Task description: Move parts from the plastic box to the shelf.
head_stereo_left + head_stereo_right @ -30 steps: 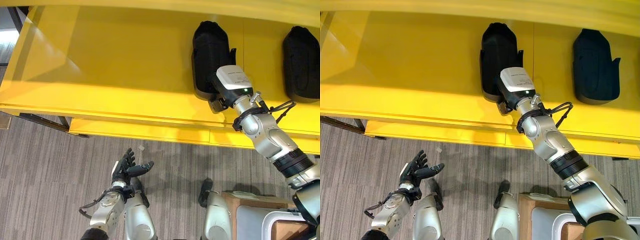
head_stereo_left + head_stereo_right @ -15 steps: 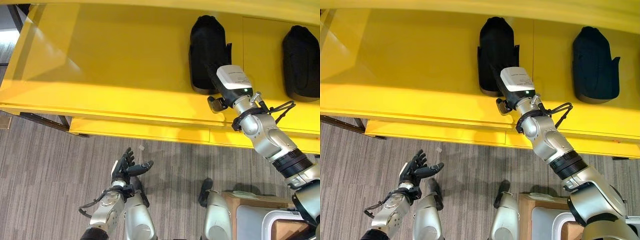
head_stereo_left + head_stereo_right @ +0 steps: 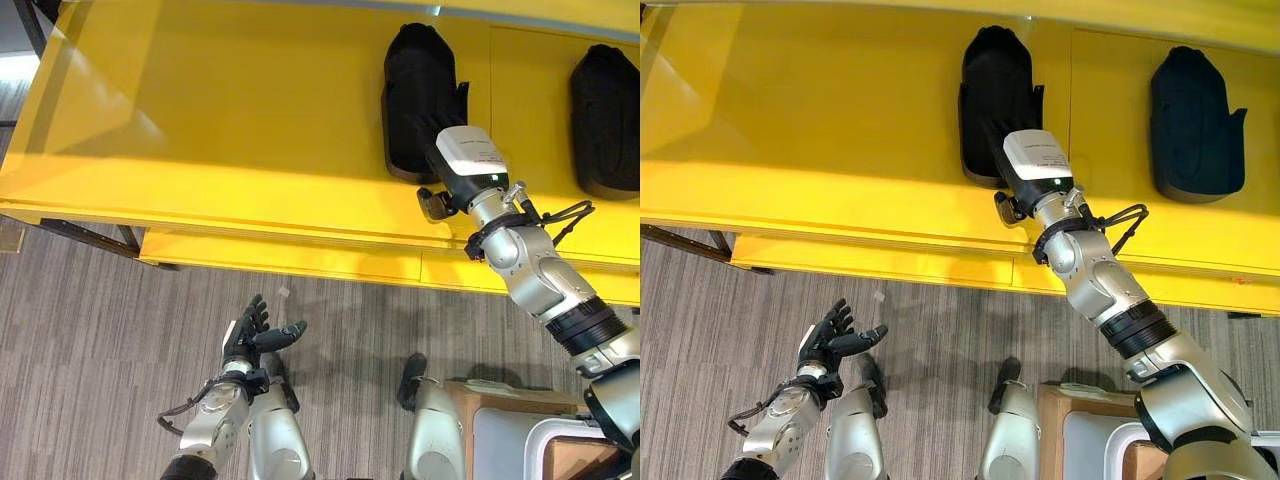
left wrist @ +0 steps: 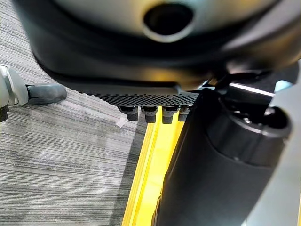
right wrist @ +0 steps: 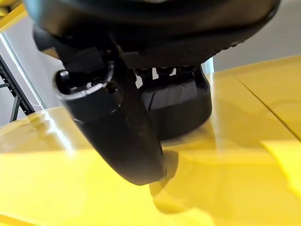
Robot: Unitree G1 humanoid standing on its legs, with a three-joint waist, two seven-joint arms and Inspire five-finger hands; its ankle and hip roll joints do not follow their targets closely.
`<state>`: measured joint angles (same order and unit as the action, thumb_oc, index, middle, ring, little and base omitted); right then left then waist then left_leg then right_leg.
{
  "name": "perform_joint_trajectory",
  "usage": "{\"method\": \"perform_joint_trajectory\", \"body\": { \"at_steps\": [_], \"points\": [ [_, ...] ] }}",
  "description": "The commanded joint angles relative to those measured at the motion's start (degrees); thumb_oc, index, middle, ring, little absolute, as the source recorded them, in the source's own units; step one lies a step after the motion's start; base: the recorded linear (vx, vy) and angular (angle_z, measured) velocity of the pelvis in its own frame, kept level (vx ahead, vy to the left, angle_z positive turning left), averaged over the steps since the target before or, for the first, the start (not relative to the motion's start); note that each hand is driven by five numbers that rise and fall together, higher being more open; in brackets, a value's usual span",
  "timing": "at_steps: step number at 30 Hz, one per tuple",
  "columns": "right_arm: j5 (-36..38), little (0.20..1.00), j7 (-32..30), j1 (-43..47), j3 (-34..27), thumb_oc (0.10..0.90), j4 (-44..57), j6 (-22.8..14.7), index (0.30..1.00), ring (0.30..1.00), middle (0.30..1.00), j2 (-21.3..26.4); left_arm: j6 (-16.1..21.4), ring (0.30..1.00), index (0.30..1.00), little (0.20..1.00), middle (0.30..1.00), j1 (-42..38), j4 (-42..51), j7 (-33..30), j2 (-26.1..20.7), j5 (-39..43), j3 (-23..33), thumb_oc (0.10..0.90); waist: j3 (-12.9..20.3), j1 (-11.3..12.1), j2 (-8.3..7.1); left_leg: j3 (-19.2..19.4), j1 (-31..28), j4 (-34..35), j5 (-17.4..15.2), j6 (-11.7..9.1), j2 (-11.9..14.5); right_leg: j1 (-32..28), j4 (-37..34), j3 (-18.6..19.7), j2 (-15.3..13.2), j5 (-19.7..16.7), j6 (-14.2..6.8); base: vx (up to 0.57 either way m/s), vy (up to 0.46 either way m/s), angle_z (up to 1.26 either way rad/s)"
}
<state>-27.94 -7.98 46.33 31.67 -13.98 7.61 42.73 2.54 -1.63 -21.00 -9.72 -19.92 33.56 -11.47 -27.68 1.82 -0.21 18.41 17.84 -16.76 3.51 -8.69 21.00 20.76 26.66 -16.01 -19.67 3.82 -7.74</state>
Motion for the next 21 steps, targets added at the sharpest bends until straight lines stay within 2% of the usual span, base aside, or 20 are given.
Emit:
{"method": "perform_joint_trajectory", "body": {
  "at_steps": [1,15,21],
  "points": [
    [0.73,1.0,-3.46,3.67,-5.95,0.9,2.57,-0.75,1.0,1.0,1.0,-0.68,4.36,1.0,1.0,1.0,1.0,-0.03,6.47,-0.54,-2.86,0.14,-0.38,0.9,2.16,1.23,-1.27,-0.65,-2.59,-3.99,-2.56,-2.0,4.01,-3.1,-1.55,2.55,-2.16,-2.2,-2.03,0.0,0.0,0.0],
    [1.52,1.0,-4.57,2.84,-7.31,0.9,7.37,-1.95,1.0,1.0,1.0,-1.92,4.06,1.0,1.0,1.0,1.0,0.2,5.79,-0.41,-2.88,0.31,-0.19,0.9,3.52,0.84,-1.42,-0.66,-3.58,-3.94,-2.99,-2.01,4.07,-3.41,-1.03,3.08,-2.24,-1.98,-2.09,0.0,0.0,0.0],
    [1.4,1.0,-4.64,3.91,-7.1,0.9,9.18,-2.77,1.0,1.0,1.0,-1.86,3.78,1.0,1.0,1.0,1.0,0.32,5.08,0.0,-2.92,0.57,-0.41,0.9,5.2,0.94,-1.66,-0.65,-4.7,-3.23,-3.0,-2.07,3.84,-4.47,-1.39,3.27,-2.33,-1.92,-2.23,0.0,0.0,0.0]
  ]
}}
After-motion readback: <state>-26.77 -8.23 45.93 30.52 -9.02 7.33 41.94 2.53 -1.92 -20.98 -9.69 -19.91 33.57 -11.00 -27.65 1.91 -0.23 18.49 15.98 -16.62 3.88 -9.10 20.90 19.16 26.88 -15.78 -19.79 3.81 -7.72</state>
